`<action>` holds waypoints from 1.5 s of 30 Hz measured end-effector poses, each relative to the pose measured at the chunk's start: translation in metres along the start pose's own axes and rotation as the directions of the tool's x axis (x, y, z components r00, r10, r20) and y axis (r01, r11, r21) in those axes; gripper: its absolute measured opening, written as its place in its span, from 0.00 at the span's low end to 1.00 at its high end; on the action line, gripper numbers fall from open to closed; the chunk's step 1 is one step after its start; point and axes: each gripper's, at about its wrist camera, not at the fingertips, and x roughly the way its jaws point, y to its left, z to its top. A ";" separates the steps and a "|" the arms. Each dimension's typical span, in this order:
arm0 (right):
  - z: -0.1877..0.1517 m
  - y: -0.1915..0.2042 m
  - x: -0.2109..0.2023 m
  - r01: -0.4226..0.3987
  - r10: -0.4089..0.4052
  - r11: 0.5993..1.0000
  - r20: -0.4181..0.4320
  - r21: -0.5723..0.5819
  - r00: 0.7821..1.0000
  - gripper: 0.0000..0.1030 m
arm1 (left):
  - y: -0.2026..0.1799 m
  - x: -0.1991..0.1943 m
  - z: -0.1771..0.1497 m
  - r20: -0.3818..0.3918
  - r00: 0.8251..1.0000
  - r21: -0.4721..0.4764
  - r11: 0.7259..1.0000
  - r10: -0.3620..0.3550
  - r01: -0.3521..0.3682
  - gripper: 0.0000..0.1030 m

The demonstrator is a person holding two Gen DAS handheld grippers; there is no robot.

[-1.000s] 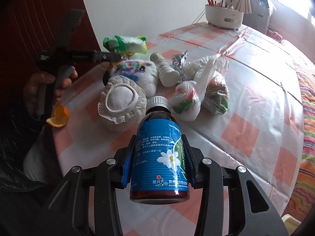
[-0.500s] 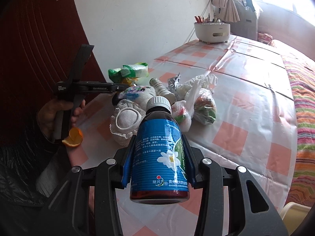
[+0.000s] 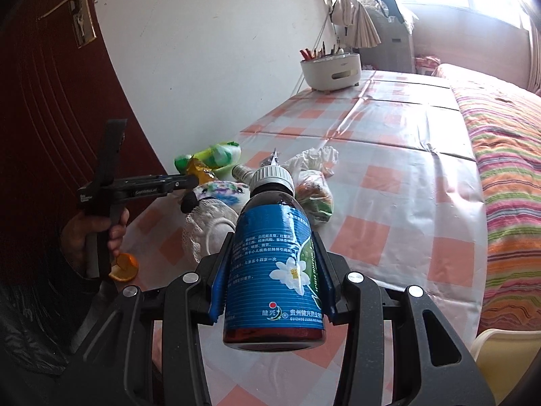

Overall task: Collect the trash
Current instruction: 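Carry the blue bottle and brown paper to the cream bin and release both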

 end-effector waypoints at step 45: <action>-0.058 -0.096 -0.124 0.252 -0.306 0.932 0.194 0.259 0.932 0.40 | -0.160 -0.019 -0.007 0.054 0.961 0.201 0.945 -0.273 0.257 0.32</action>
